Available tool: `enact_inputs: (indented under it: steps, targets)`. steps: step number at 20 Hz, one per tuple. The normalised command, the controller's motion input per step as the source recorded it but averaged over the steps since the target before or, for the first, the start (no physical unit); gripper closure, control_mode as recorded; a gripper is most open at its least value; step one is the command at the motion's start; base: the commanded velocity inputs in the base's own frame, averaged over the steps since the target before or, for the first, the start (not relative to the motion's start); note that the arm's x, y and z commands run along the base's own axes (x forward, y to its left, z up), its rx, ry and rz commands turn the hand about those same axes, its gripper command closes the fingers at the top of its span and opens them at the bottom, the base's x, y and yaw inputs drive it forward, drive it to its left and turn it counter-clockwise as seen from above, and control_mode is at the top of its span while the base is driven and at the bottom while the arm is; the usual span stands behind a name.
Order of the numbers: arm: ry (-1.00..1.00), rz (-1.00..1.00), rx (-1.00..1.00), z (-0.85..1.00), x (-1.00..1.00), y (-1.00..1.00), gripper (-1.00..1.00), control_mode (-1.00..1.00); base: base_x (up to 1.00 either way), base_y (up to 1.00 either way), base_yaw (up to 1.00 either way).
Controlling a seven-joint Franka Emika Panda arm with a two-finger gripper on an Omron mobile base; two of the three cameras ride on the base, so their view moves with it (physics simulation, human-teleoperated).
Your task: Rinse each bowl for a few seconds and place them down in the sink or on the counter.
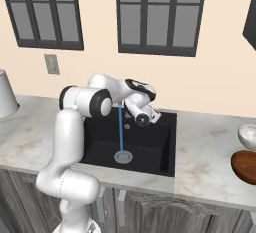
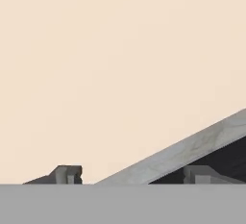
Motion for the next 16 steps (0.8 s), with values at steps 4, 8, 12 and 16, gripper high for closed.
enact_inputs:
  steps: [4,8,12,16]
  targets:
    - [-0.14,0.00,0.06,1.00,-0.35,-0.87,-1.00,-1.00,0.00,0.00,0.00]
    - [-0.17,0.00,0.02,1.00,-0.13,-0.83,-1.00,-1.00,0.00,0.00,0.00]
    - [-0.19,0.00,0.00,0.97,-0.05,-0.84,-1.00,-1.00,0.00,0.00,0.00]
    - [-0.19,0.00,0.00,0.96,-0.05,-0.85,-1.00,-1.00,0.00,0.00,0.00]
